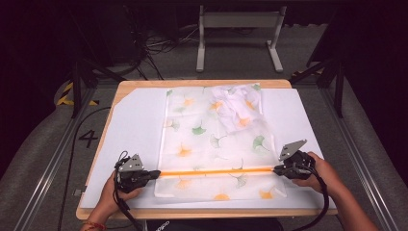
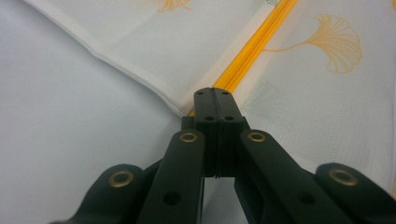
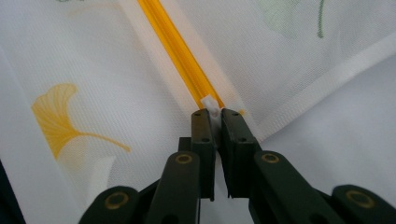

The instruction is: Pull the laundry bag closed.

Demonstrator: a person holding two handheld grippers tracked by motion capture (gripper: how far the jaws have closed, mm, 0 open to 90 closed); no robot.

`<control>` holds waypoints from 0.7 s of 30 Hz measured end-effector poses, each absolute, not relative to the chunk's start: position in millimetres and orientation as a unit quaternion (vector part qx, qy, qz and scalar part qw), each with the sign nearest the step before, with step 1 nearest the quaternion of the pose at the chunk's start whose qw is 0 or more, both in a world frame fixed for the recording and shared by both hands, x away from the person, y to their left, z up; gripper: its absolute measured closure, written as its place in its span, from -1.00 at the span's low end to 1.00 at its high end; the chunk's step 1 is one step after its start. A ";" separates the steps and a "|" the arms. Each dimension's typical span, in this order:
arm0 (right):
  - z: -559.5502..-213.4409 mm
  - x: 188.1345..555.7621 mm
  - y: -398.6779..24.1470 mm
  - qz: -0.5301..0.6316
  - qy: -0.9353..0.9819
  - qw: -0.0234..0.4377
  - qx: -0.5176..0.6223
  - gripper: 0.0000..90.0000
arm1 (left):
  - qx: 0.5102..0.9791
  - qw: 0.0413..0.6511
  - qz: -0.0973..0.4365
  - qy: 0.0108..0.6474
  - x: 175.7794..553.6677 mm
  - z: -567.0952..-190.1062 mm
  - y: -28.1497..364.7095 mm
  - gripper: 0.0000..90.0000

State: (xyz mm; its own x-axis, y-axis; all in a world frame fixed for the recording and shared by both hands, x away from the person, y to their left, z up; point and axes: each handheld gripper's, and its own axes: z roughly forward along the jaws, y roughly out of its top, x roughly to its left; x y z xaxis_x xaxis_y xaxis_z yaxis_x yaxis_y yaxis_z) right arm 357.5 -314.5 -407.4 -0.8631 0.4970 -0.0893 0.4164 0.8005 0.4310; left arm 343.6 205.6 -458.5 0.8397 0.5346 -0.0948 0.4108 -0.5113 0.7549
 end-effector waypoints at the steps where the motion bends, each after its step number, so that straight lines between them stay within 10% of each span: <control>1: -407.8 356.5 -314.7 0.204 0.944 0.105 0.239 0.86 | 0.866 0.412 0.076 0.273 343.5 -458.4 205.6 1.00; 21: -398.2 341.1 -333.7 0.311 0.894 0.186 0.264 0.37 | 0.858 0.420 0.136 0.261 333.4 -443.3 216.8 0.80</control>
State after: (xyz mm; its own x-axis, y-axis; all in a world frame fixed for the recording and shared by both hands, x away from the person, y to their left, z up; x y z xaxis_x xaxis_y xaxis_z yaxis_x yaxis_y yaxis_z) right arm 341.1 -333.7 -398.2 -0.7911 0.5879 -0.1687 0.3557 0.6666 0.6551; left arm 333.4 216.8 -443.3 0.8273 0.5616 0.0140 0.3334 -0.5108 0.7924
